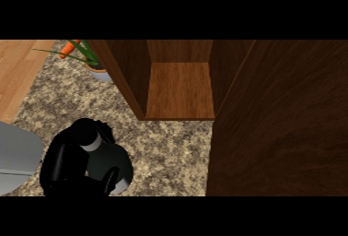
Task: Pick up the wine, place it into the cabinet and close the cabinet
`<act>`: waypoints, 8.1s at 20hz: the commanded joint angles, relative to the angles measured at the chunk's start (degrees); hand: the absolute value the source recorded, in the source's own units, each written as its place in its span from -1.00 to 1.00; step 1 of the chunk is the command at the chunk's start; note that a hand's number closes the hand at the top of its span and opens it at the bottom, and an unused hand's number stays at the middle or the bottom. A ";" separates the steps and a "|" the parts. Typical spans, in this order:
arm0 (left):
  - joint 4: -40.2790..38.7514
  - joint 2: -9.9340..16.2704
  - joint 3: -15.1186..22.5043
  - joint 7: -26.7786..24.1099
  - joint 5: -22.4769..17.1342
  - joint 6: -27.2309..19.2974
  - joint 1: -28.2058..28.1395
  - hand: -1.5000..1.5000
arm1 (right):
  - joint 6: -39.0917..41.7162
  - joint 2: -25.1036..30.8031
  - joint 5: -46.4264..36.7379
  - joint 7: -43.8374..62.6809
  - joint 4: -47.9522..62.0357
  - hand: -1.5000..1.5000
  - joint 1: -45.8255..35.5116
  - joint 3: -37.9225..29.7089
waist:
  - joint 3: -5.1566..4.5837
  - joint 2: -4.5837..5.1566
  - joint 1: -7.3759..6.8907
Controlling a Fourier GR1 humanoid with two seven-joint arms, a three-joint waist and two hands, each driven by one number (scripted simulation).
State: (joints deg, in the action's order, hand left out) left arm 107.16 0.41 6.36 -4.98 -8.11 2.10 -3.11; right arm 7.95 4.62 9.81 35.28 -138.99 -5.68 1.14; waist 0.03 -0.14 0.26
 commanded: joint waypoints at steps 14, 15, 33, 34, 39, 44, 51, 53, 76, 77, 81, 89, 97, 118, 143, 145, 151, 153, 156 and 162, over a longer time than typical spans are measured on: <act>-6.25 -0.41 15.34 12.42 0.44 -27.27 26.55 1.00 | 1.28 -0.47 3.45 -0.65 -2.01 -1.00 1.31 -0.45 | -0.01 0.17 0.41; -2.10 -0.41 16.28 13.30 1.56 -26.21 22.38 1.00 | 0.17 0.53 6.63 2.47 -4.44 -1.00 0.45 -3.51 | -0.02 0.08 0.09; -18.30 -0.41 22.46 8.79 1.14 -42.01 36.34 1.00 | 2.20 0.79 7.51 2.19 -7.06 -1.00 3.46 -3.49 | -0.02 0.06 0.32; -16.19 -0.41 22.95 8.55 0.45 -42.90 34.59 1.00 | 2.80 -0.77 3.33 -1.23 -5.83 -1.00 4.89 -0.66 | -0.02 0.05 0.17; -22.87 -0.41 22.23 -2.35 -7.72 -42.03 31.27 1.00 | 1.27 0.36 6.69 2.18 -7.14 -1.00 2.41 -2.97 | -0.07 0.18 0.58; -27.01 -0.41 25.44 -5.46 -10.54 -46.39 34.92 1.00 | 1.84 1.20 7.14 2.59 -8.45 -1.00 3.50 -4.24 | -0.04 0.11 0.67; -36.31 -0.41 23.88 -12.00 -10.08 -44.20 33.62 1.00 | 1.28 0.50 4.11 2.39 -7.85 -1.00 2.90 -1.05 | -0.05 0.17 0.79; -36.68 -0.41 23.22 -11.21 -8.11 -44.06 34.51 1.00 | -0.74 0.71 5.70 5.17 -6.96 -1.00 -0.59 -2.30 | -0.05 0.10 0.32; -53.90 0.27 10.06 -17.61 -13.94 -33.20 43.06 1.00 | 0.40 -0.75 4.28 2.34 -5.24 -1.00 0.84 -1.07 | -0.05 0.16 0.38; -53.87 -0.40 9.70 -19.44 -13.53 -32.97 41.73 1.00 | 0.64 -0.20 6.14 2.66 -5.61 -1.00 1.08 -2.45 | -0.04 0.15 0.33; -59.37 0.40 6.71 -20.39 -13.95 -30.16 43.80 1.00 | 2.78 -0.97 6.13 -0.71 -6.19 -1.00 6.06 -1.53 | -0.03 0.20 0.62; -69.42 -0.41 5.34 -23.01 -16.28 -31.18 51.91 1.00 | 4.25 0.38 7.40 -1.42 -3.37 -1.00 4.82 -3.84 | -0.03 0.35 1.03; -77.02 -0.41 3.43 -30.92 -15.92 -35.51 57.23 1.00 | 3.38 0.32 7.94 0.23 -5.29 -1.00 4.10 -3.83 | -0.04 0.49 1.84; -92.18 -0.42 -8.58 -35.32 -23.02 -27.65 65.92 1.00 | 3.76 -0.16 7.90 1.06 -5.63 -1.00 4.34 -1.79 | -0.06 0.79 2.55; -102.50 0.22 -7.10 -38.38 -18.13 -33.12 67.68 -1.00 | 2.82 -1.66 3.83 -1.72 -2.12 -1.00 1.51 1.55 | -0.09 1.54 3.81; -102.89 0.74 -7.28 -40.32 -18.06 -33.28 65.76 -1.00 | 3.87 -0.97 4.93 -2.12 -3.73 -1.00 2.45 1.10 | -0.09 1.72 4.54; -101.13 1.25 -9.38 -43.44 -19.23 -31.38 64.64 -1.00 | 3.52 -2.35 1.84 -4.41 0.06 -1.00 1.82 3.00 | -0.12 1.72 3.68; -101.57 0.67 -9.15 -43.74 -18.81 -31.09 63.45 -1.00 | 1.27 -1.32 4.72 1.20 -4.62 -1.00 0.63 1.56 | -0.15 1.34 3.49; -101.74 1.39 -8.95 -43.20 -18.30 -29.66 64.69 -1.00 | 2.86 -2.01 4.05 -2.90 -0.72 -1.00 1.29 2.22 | -0.11 1.63 3.63; -101.44 0.76 -8.55 -46.81 -17.60 -24.79 61.38 -1.00 | 4.04 -1.05 5.61 -3.90 -0.74 -1.00 2.22 0.74 | -0.08 1.56 3.50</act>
State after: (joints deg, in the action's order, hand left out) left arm 7.01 -0.05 -1.83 -49.27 -25.90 -26.01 62.70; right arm 11.06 3.13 12.28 31.75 -137.41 -5.26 3.17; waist 0.21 1.14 4.40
